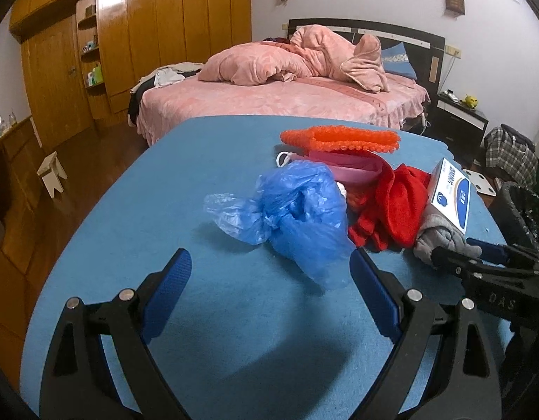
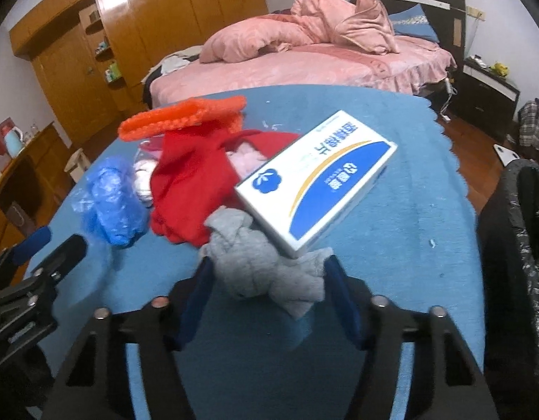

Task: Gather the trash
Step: 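Grasp the blue plastic bag with the left tool while the right tool grasps the grey sock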

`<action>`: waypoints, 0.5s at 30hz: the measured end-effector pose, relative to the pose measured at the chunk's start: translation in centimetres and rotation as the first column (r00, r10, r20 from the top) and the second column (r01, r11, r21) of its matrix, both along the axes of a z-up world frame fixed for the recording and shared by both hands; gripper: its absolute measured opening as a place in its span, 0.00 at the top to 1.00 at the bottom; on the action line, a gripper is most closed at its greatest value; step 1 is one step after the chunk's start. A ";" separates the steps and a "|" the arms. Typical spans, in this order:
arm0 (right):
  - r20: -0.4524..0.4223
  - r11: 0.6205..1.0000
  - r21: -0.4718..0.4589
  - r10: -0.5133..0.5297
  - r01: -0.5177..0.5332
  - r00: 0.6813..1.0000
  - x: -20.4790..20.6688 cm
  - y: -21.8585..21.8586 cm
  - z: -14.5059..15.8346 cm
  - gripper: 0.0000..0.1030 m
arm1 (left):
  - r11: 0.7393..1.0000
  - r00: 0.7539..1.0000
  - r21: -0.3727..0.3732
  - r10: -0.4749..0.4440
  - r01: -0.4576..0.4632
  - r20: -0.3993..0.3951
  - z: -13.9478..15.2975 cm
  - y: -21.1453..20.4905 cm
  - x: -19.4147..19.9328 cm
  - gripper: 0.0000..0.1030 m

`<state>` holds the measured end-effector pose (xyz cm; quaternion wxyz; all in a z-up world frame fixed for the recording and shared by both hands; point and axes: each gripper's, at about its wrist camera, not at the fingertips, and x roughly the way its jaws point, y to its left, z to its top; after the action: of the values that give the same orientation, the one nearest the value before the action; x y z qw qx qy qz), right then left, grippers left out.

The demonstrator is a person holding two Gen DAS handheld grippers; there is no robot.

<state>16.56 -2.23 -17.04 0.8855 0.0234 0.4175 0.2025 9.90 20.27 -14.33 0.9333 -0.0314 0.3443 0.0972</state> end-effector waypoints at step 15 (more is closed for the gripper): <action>0.029 0.998 0.031 0.052 -0.053 0.998 -1.6 -0.4 1.8 0.66 | 1.000 0.993 -0.025 -0.019 0.016 -0.121 -2.0 -0.8 4.0 0.59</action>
<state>14.97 -2.66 -15.29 0.8853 0.0234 0.4020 0.2326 13.88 19.43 -16.30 0.9111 -0.0339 0.4016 0.0866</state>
